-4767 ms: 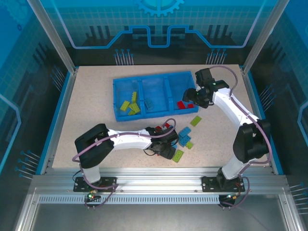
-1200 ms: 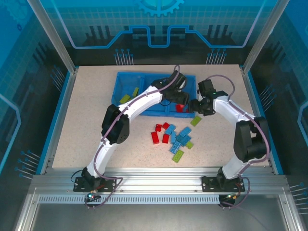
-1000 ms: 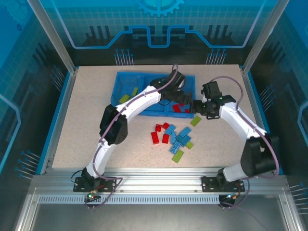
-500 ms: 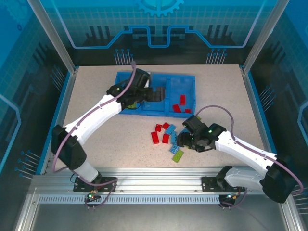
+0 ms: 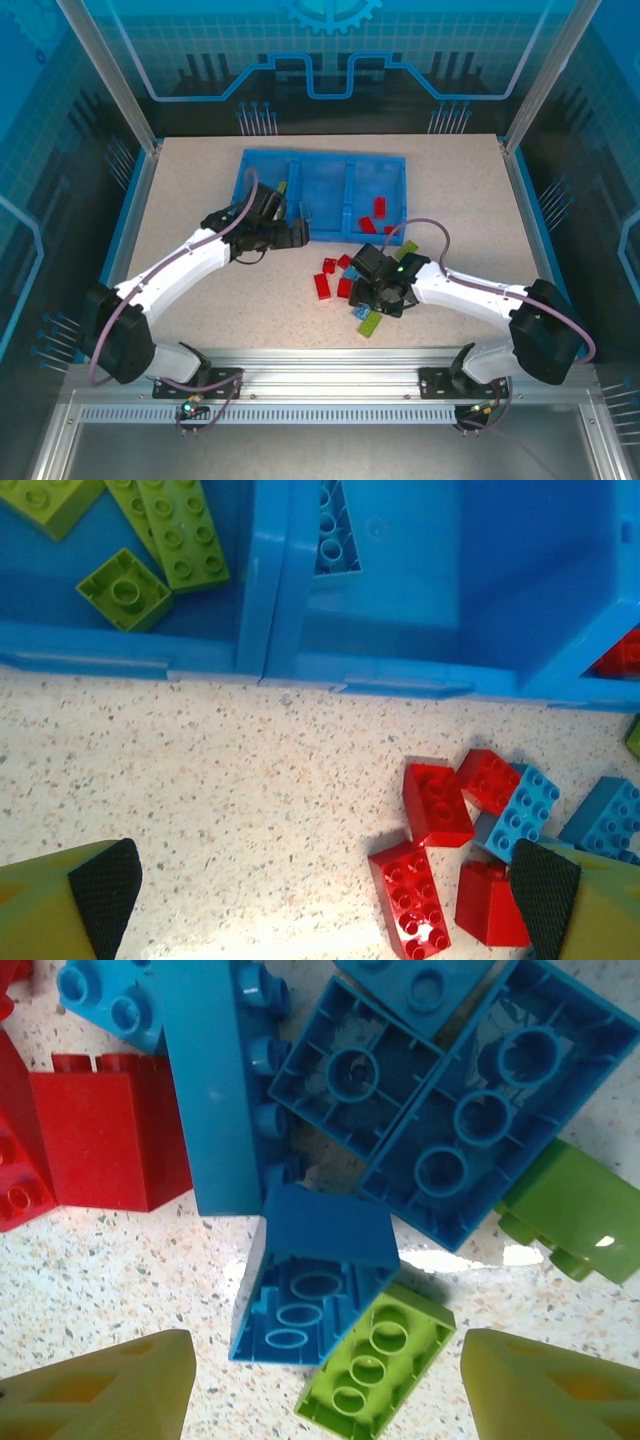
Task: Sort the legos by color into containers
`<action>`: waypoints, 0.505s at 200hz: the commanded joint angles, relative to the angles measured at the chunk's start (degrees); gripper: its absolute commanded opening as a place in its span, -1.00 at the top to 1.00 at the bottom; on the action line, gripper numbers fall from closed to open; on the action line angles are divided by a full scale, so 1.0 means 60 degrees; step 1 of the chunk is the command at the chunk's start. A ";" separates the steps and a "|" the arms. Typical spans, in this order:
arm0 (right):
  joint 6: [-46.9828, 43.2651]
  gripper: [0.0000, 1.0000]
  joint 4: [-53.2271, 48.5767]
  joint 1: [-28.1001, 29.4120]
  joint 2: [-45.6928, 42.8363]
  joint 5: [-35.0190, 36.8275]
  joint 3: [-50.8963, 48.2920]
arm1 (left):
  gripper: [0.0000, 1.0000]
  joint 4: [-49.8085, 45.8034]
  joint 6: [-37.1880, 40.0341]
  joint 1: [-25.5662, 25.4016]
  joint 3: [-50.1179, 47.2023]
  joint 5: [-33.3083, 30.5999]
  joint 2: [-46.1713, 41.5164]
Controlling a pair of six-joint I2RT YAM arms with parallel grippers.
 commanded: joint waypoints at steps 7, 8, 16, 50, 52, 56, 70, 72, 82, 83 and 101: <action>0.0200 -0.38 0.0143 0.0125 0.0471 0.0189 0.0303 | -0.98 0.0135 -0.0320 0.0100 -0.0487 -0.0118 -0.0519; 0.0196 -0.38 0.0143 0.0118 0.0486 0.0194 0.0304 | -0.97 0.0135 -0.0315 0.0100 -0.0501 -0.0120 -0.0524; 0.0138 -0.35 0.0143 0.0125 0.0659 0.0201 0.0628 | -0.98 0.0121 -0.0302 0.0111 -0.0568 -0.0147 -0.0582; 0.0061 -0.11 0.0157 0.0079 0.1299 0.0137 0.0870 | -0.98 0.0090 -0.0268 0.0258 -0.0752 -0.0136 -0.0794; 0.0060 -0.10 0.0169 0.0081 0.1316 0.0143 0.0882 | -0.97 0.0090 -0.0266 0.0254 -0.0760 -0.0147 -0.0807; 0.0053 -0.07 0.0172 0.0072 0.1345 0.0165 0.0890 | -0.98 0.0090 -0.0253 0.0274 -0.0777 -0.0151 -0.0845; 0.0031 0.06 0.0174 0.0038 0.1447 0.0165 0.0943 | -0.97 0.0111 -0.0226 0.0316 -0.0835 -0.0179 -0.0936; 0.0020 0.08 0.0166 0.0023 0.1459 0.0168 0.0951 | -0.98 0.0106 -0.0223 0.0316 -0.0836 -0.0180 -0.0945; -0.0006 0.11 0.0120 0.0005 0.1538 0.0132 0.1002 | -0.98 0.0091 -0.0216 0.0343 -0.0865 -0.0188 -0.0975; -0.0011 0.11 0.0104 -0.0015 0.1551 0.0127 0.1006 | -0.98 0.0090 -0.0211 0.0346 -0.0865 -0.0191 -0.0978; -0.0050 0.04 0.0015 -0.0044 0.1693 0.0069 0.1003 | -0.98 0.0048 -0.0210 0.0381 -0.0895 -0.0217 -0.1010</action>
